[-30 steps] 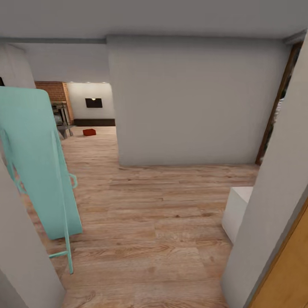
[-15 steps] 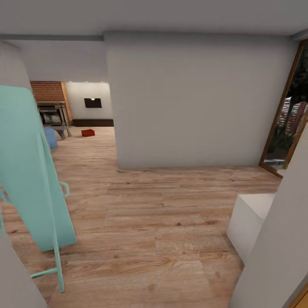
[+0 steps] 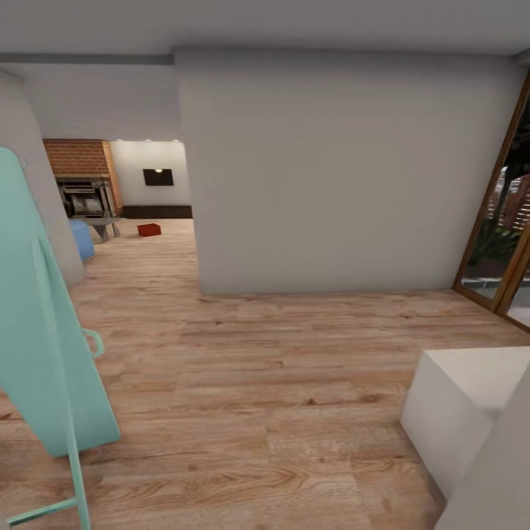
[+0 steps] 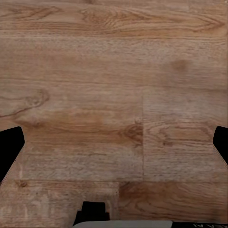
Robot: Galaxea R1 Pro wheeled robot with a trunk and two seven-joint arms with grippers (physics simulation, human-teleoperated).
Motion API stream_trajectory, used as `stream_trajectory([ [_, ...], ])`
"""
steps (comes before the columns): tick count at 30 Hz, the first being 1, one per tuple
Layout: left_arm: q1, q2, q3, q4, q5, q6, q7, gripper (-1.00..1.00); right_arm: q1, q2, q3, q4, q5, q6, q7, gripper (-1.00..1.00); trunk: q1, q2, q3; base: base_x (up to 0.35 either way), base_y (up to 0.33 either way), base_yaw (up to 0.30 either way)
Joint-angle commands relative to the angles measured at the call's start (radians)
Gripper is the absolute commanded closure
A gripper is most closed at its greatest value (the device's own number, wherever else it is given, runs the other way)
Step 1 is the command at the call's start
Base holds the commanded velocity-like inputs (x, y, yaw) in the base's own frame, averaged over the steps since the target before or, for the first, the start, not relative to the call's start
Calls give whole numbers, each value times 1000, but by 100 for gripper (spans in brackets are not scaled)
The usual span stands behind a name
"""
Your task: Move the two storage containers from the living room to the garage. In the garage, place one container on the floor and stack the other container on top of it (either order is fine).
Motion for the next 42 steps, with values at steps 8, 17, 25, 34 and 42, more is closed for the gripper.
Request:
stream_trajectory([
  [8,0,0,0,-2,11,0,-7,-100,0,-1,1,0,1,-8,-1,-100,1,0,-1,329,0,0],
  [17,0,0,0,-1,11,0,-7,-100,0,0,3,0,1,-8,-3,-100,1,0,-1,329,0,178],
  [25,0,0,0,-1,11,0,-7,-100,0,0,3,0,3,-12,-3,-100,1,0,-1,329,0,184],
  [34,0,0,0,-2,11,0,-7,-100,0,0,6,0,3,-14,-2,-100,1,0,-1,329,0,10],
  [42,0,0,0,-2,11,-1,-6,-100,0,0,4,0,3,-14,-2,-100,1,0,-1,329,0,0],
])
